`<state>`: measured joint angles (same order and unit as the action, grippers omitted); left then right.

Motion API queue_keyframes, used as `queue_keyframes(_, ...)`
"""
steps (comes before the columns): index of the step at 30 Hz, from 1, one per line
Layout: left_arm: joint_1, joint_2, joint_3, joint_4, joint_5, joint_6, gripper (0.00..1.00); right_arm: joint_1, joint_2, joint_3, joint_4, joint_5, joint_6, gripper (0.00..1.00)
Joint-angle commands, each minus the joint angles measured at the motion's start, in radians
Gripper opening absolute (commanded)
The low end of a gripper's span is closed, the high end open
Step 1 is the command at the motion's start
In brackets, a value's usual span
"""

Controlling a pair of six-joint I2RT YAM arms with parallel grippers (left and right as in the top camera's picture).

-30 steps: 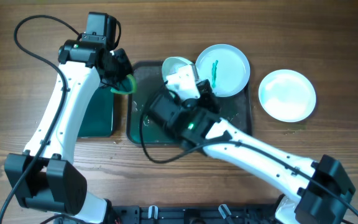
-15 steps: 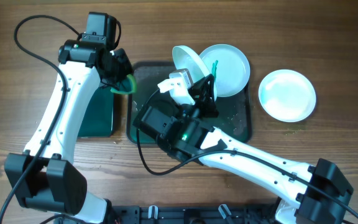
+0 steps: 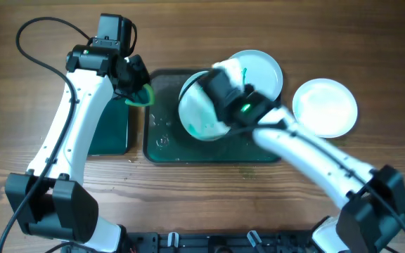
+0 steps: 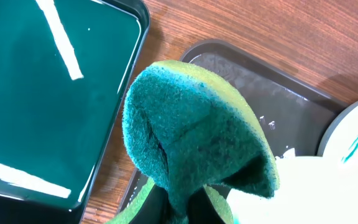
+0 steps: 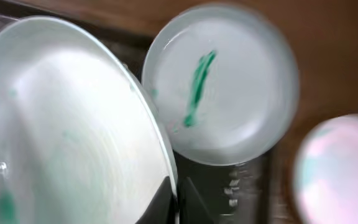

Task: Clean dirty plates on tray and stack at the side
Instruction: 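Carry the plate right and stack it on the first cleaned plate, then move the right gripper back and drag the last plate toward the tray center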

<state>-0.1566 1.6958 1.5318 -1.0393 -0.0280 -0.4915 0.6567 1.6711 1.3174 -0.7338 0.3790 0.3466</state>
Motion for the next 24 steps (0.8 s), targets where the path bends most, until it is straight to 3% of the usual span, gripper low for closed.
queue_keyframes(1,0.002,0.003,0.007,0.006,-0.01,0.016,0.04,-0.233,-0.02,0.016,0.004,-0.534,0.02,0.04)
queue_keyframes(3,0.002,0.003,0.007,0.006,-0.01,0.016,0.04,-0.388,-0.02,0.016,-0.017,-0.644,0.02,0.04)
queue_keyframes(7,0.002,0.003,0.007,0.006,-0.01,0.015,0.04,-0.633,-0.02,0.016,-0.088,-0.637,-0.006,0.04)
queue_keyframes(13,0.002,0.003,0.007,0.006,-0.01,0.015,0.04,-0.926,-0.02,0.014,-0.201,-0.465,-0.003,0.04)
queue_keyframes(19,0.002,0.003,0.007,0.006,-0.01,0.013,0.04,-1.019,-0.019,-0.051,-0.179,-0.306,0.042,0.04)
queue_keyframes(24,0.002,0.003,0.007,0.006,-0.01,0.013,0.04,-1.019,-0.01,-0.171,-0.053,-0.278,0.05,0.04)
